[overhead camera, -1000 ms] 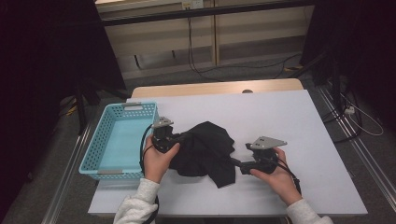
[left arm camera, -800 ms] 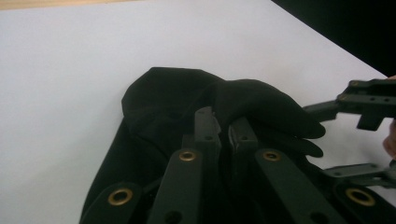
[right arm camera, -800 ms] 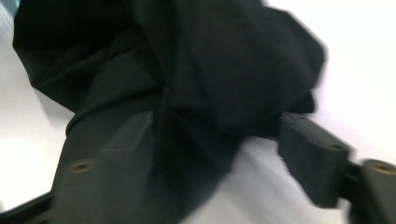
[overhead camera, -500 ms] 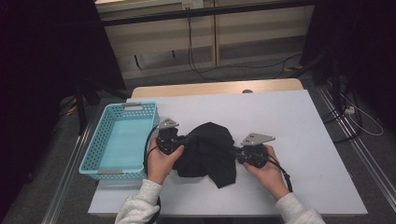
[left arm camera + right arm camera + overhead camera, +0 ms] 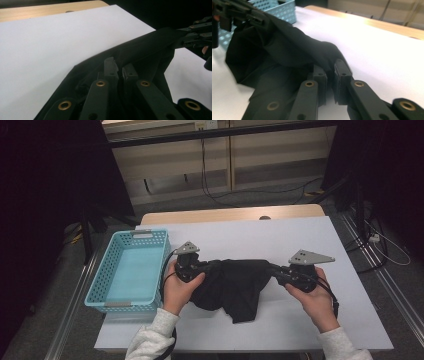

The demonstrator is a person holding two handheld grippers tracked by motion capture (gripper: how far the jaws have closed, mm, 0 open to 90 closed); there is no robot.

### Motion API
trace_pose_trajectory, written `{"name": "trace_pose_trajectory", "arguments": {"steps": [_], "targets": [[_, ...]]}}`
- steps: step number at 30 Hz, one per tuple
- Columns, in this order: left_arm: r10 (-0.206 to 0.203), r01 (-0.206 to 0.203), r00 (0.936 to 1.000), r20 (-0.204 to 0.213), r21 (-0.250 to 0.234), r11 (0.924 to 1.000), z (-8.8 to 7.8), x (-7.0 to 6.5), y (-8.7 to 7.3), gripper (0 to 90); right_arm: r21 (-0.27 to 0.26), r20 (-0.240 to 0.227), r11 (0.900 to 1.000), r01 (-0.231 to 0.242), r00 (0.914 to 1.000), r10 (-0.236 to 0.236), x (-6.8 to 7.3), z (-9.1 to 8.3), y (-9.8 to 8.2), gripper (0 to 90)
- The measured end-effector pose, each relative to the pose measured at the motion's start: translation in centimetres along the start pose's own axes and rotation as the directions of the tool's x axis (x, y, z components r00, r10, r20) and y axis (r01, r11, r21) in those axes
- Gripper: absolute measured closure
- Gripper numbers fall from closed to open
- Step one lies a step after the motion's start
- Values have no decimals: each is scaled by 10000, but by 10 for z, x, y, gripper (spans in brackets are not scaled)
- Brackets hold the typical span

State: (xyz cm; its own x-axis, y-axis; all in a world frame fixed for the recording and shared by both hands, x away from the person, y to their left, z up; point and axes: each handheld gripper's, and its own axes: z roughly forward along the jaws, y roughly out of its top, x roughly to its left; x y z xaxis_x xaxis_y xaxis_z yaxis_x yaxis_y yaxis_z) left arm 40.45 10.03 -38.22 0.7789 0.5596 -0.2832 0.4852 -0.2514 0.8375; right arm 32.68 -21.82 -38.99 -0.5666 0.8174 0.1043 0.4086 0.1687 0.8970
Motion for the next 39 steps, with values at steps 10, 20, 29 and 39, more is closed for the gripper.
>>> {"name": "trace_pose_trajectory", "arguments": {"steps": [10,20,29,39], "targets": [[-830,833,9902,-1124,-19,9965,-7,37,-10,863,613,359,9980,181,9991,-203,7,43,-20,733],[-1267,1265,9838,-1272,-92,9919,-15,49,-17,863,1655,-532,9846,563,9974,-481,17,63,-32,499],[-1295,1276,9777,-1653,-223,9916,-21,50,-19,861,2021,-484,9765,747,9966,-662,17,71,-34,418],[-1300,1290,9741,-1848,-172,9915,-27,49,-19,858,2667,-753,9604,801,9952,-621,19,79,-41,649]]}}
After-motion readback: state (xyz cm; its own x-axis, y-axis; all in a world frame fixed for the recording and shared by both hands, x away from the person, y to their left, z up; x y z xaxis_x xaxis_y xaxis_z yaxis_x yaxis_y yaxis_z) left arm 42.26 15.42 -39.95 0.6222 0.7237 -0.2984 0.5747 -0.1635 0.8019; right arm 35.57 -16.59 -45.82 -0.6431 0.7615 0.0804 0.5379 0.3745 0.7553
